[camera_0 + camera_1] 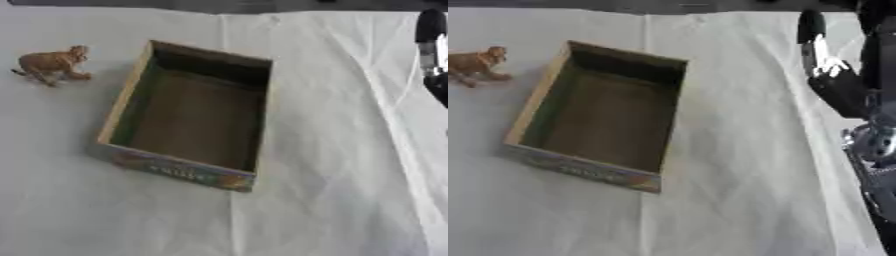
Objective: Pick up objects on the table and place them in the box.
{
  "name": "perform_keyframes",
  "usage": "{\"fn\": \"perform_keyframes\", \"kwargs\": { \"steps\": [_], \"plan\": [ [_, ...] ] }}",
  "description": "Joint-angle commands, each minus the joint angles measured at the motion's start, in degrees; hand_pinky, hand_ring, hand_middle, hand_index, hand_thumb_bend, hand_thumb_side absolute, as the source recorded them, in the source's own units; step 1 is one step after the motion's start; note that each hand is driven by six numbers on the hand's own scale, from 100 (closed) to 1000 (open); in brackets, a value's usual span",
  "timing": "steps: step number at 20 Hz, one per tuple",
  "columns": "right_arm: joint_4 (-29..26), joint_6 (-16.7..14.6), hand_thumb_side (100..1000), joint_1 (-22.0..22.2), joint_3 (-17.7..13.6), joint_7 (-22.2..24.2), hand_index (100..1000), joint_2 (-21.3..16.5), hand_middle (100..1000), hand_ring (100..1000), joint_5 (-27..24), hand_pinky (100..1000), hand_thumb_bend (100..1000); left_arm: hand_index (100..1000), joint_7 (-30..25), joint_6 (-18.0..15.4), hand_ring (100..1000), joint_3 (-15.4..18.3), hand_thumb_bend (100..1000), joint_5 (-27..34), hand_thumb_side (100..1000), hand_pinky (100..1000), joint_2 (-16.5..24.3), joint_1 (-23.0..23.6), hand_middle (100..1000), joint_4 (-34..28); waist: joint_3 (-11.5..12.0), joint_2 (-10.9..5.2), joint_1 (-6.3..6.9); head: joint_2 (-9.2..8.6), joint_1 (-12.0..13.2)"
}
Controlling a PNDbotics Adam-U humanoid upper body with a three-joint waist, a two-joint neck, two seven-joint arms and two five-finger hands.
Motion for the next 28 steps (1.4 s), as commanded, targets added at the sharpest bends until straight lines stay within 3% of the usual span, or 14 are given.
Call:
{"fn": "perform_keyframes", "kwargs": {
  "steps": [1, 9, 21, 28],
  "plan": [
    [-0.8, -0.4, 679, -0.6, -0.3, 0.1, 836, -1.8, 705, 718, -0.5, 812, 279, 982, -2.7, -1.9, 860, -0.9, 919, -2.8, 342, 893, 2.6, -3.1, 790, 3.7, -0.1, -0.88, 0.1, -0.36, 0.1],
    [-0.8, -0.4, 677, -0.6, -0.2, 0.3, 836, -1.9, 705, 718, -0.8, 813, 274, 988, -9.2, -7.9, 882, -3.0, 934, -9.3, 333, 920, -0.7, -10.7, 816, 12.7, -0.3, -0.82, 0.18, 0.82, 1.3],
    [-0.8, -0.4, 673, -0.4, 0.2, 0.8, 836, -1.8, 704, 717, -0.7, 814, 264, 996, -18.8, -12.5, 894, -3.1, 931, -18.2, 316, 935, -7.5, -23.2, 836, 23.5, -0.3, -0.52, 0.01, -1.13, 1.9],
    [-0.8, -0.6, 671, -0.8, 0.4, 1.2, 836, -1.7, 704, 717, -0.9, 815, 260, 990, -18.8, -15.8, 893, -4.0, 929, -24.4, 311, 936, -11.8, -28.2, 840, 27.9, -0.6, -0.16, -0.4, -2.46, 2.2]
  ]
}}
